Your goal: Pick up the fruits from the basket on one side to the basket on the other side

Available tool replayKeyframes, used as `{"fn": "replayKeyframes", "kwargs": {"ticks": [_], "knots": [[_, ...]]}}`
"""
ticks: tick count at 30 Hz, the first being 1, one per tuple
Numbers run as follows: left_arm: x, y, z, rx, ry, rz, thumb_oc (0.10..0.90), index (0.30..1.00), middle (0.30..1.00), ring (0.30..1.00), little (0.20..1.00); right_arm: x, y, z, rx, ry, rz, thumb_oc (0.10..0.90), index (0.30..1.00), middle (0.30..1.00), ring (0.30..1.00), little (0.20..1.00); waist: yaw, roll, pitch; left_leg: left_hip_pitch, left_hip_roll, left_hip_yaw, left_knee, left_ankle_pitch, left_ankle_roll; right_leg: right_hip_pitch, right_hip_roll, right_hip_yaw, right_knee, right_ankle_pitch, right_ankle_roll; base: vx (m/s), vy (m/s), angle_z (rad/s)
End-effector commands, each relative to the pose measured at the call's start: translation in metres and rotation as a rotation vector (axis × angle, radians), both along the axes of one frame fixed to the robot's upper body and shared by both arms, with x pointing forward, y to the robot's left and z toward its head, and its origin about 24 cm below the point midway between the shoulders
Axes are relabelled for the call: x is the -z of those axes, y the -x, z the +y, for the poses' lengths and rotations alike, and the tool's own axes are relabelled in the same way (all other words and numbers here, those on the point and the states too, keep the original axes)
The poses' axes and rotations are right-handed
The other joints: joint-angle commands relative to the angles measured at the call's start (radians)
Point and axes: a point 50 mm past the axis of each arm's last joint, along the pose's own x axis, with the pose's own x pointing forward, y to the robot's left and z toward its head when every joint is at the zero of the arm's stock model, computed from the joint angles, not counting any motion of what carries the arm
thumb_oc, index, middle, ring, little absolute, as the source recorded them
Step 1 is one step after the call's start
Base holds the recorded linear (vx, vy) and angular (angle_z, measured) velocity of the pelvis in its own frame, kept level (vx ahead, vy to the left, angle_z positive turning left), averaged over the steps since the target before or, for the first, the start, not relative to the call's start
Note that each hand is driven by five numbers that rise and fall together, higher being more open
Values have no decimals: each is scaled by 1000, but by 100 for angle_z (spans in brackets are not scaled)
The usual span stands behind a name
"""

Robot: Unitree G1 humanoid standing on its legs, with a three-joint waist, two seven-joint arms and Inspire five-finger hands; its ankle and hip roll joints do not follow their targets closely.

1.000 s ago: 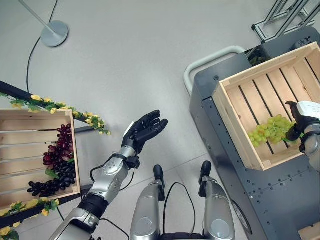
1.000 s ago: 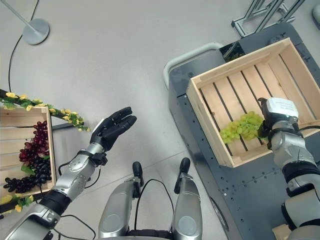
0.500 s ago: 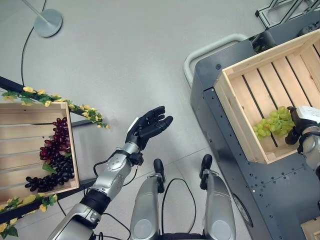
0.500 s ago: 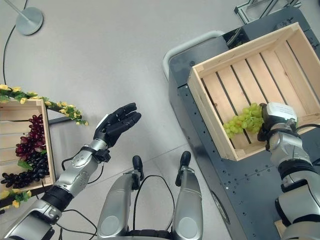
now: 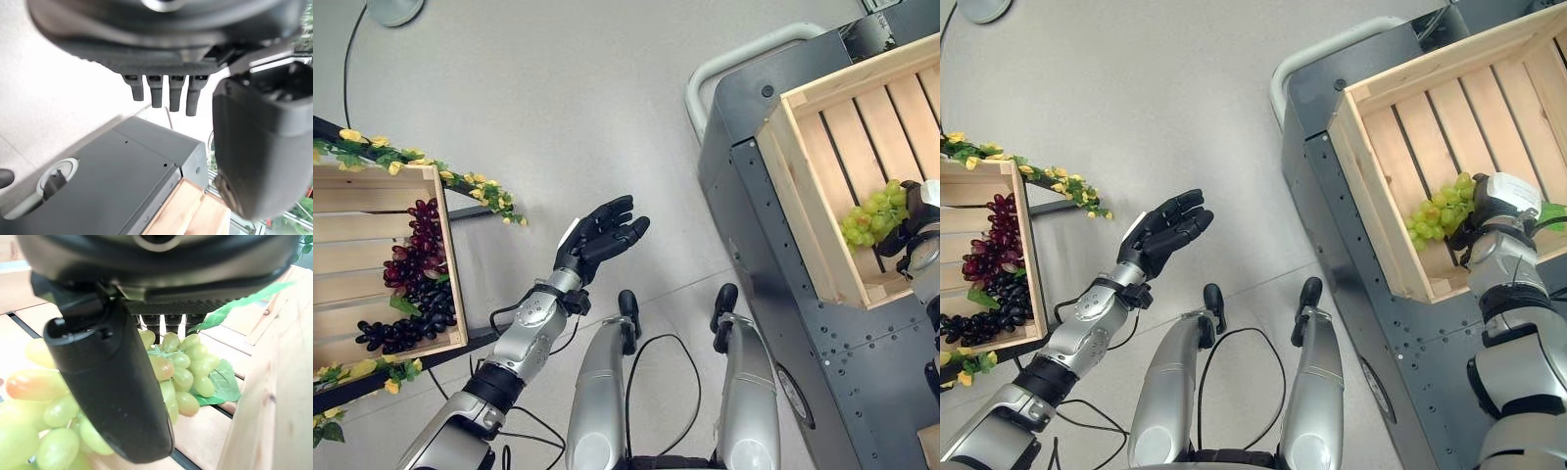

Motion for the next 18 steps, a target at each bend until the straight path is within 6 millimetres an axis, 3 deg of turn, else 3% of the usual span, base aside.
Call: {"fn": "replayKeyframes", "kwargs": {"ticks": [1,3,12,18], "knots": [[-47,5,-18,93,77,-235,800,900,900,900,900,-31,6,-17,78,45,-26,800,900,900,900,900,4,54,-13,-4,-48,-21,87,-112,11,14,34,-13,116,-74,-33,0,0,0],[-48,6,-20,96,81,-241,800,900,900,900,900,-28,6,-16,75,66,21,400,300,300,300,300,6,55,-13,-13,-53,-24,89,-110,12,5,35,-13,117,-71,-34,-24,-5,4],[-49,9,-20,123,77,-262,800,900,900,900,900,-29,16,-29,155,132,74,400,300,300,300,300,16,46,-13,10,-49,-23,88,-114,13,31,30,-20,115,-70,-33,-23,26,5],[-43,12,-20,133,75,-246,800,900,900,900,900,-25,28,-41,194,145,84,400,300,300,300,300,15,21,-13,114,-30,-10,53,-113,4,134,28,-30,72,-63,-25,-10,48,1]]}}
